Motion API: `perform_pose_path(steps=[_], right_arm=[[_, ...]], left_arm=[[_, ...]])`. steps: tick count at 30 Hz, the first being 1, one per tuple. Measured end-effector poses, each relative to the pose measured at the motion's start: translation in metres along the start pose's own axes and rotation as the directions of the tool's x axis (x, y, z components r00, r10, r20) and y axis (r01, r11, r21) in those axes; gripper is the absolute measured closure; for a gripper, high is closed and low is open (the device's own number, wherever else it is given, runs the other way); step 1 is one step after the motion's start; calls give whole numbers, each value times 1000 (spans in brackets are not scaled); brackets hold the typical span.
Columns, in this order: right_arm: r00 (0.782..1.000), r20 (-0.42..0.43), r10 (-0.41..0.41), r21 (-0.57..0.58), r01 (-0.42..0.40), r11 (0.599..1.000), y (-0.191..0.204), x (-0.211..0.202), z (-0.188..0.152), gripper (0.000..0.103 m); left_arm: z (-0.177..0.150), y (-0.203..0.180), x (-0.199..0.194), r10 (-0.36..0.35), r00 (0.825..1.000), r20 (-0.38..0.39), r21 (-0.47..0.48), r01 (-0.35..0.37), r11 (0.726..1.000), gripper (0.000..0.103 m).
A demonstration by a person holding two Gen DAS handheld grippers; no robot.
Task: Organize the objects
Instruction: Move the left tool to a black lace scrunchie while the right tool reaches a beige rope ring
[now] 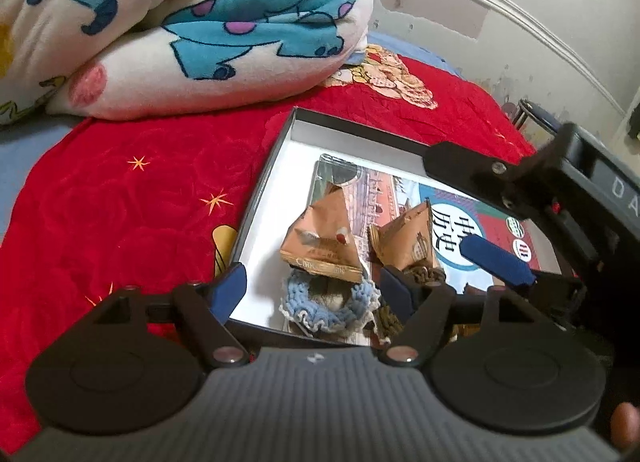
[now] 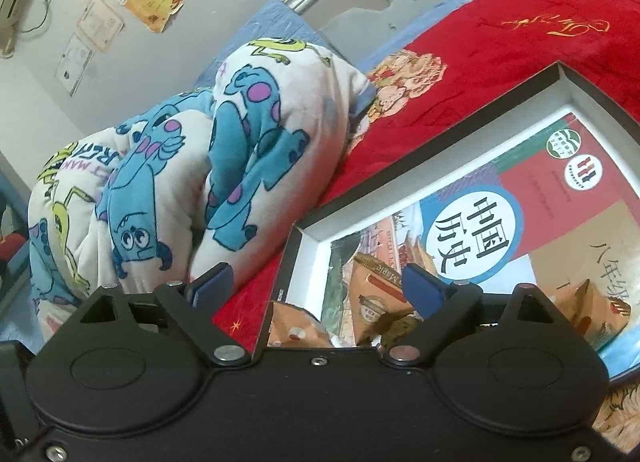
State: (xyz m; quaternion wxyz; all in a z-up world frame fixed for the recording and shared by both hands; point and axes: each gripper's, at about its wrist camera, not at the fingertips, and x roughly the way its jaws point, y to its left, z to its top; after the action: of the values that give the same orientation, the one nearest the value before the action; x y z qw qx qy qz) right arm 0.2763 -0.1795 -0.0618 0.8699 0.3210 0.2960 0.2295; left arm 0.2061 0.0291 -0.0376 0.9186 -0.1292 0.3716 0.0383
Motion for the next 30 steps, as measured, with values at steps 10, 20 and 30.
perform_pose_path(steps=[10,20,30], right_arm=[[999,-9,31,-21,-31,999,9,-4,-5,10],[997,36,70,-65,-68,996,28,-27,-10,7],[994,69,80,-59,-76,995,52,-73,-10,4]], left_arm=[[3,1,-13,0,1000,18,7,0,1000,20],[3,-7,-37,16,995,94,111,-26,994,20],[8,-2,-73,-54,986,155,159,29,987,19]])
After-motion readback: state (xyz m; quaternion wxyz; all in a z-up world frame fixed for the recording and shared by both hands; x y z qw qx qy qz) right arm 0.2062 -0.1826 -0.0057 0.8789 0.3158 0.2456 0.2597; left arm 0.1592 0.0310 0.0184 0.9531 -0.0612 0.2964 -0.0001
